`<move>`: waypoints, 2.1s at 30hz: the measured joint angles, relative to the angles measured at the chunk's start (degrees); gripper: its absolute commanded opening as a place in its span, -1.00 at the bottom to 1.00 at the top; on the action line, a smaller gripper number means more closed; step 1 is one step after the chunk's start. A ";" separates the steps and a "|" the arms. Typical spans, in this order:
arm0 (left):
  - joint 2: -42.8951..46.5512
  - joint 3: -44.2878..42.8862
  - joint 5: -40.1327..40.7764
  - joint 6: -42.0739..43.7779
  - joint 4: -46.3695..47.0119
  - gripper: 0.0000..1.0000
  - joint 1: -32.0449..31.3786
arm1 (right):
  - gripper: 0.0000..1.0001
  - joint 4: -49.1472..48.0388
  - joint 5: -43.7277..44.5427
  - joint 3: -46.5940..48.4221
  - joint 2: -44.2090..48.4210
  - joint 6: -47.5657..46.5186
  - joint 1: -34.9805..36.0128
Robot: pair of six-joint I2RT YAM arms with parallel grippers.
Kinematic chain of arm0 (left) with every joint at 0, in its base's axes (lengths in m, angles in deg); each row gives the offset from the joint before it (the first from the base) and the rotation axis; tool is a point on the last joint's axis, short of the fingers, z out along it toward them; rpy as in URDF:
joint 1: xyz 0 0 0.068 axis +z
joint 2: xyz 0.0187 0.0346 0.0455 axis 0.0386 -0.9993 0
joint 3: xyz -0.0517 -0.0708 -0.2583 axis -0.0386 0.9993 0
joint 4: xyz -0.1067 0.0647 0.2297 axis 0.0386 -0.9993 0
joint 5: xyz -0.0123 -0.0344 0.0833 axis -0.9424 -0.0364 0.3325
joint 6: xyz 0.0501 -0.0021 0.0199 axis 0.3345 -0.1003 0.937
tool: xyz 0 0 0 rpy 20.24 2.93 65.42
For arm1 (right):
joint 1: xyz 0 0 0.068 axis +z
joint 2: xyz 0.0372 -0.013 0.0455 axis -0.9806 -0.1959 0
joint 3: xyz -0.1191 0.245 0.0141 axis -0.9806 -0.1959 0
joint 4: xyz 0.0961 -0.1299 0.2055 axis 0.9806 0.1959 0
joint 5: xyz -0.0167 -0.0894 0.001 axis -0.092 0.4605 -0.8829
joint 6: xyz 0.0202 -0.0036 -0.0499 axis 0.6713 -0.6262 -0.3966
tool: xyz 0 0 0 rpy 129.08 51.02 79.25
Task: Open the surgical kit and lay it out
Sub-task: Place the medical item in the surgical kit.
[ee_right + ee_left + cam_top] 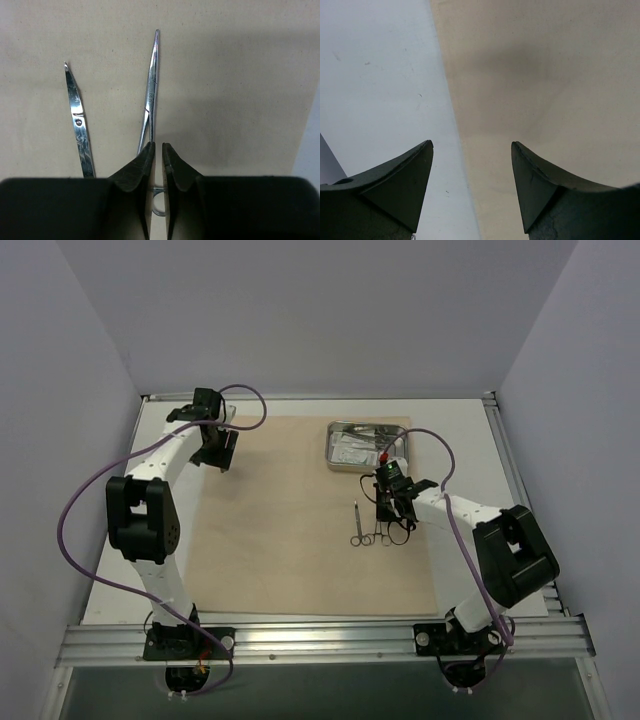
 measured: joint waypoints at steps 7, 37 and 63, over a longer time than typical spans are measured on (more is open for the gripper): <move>0.17 0.26 -0.02 0.00 0.57 0.46 0.00 | -0.57 -0.07 -0.68 0.28 -0.44 1.51 0.00; 0.20 1.29 -0.02 0.02 1.22 0.46 0.02 | -0.85 0.92 1.09 1.09 -3.06 1.42 0.37; 0.20 1.88 -0.02 0.02 1.25 0.46 0.02 | -0.84 1.81 3.56 2.01 -3.08 -0.44 -0.85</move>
